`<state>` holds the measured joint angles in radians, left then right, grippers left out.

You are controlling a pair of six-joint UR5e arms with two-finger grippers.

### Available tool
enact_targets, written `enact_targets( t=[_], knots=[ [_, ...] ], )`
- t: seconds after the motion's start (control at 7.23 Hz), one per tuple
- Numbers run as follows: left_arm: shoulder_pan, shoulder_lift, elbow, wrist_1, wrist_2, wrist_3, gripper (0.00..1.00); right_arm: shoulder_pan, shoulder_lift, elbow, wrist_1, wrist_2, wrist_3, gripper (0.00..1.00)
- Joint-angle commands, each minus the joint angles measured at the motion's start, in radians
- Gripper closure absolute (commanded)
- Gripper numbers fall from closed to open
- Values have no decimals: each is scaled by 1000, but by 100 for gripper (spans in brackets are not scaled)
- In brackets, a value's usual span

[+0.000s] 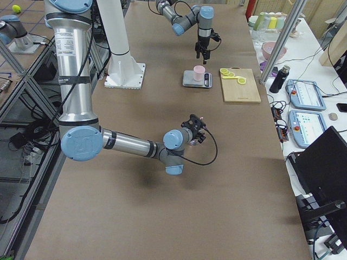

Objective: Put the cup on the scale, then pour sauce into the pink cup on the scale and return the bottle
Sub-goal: 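Release the pink cup on the scale and withdraw the left gripper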

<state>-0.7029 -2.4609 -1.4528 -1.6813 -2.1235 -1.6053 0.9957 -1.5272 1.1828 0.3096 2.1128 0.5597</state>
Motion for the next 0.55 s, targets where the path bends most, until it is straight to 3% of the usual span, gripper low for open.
enact_targets(
  t=[0.0, 0.14, 0.41],
  knots=[
    [-58, 226, -218, 11, -19, 140, 2, 1, -7, -2, 16, 7, 2, 69],
    [-102, 299, -268, 11, -48, 207, 2, 3, -7, 7, 29, 7, 0, 77],
    [-220, 368, -281, 11, -139, 353, 2, 3, 10, 72, -19, 9, -11, 78]
  ],
)
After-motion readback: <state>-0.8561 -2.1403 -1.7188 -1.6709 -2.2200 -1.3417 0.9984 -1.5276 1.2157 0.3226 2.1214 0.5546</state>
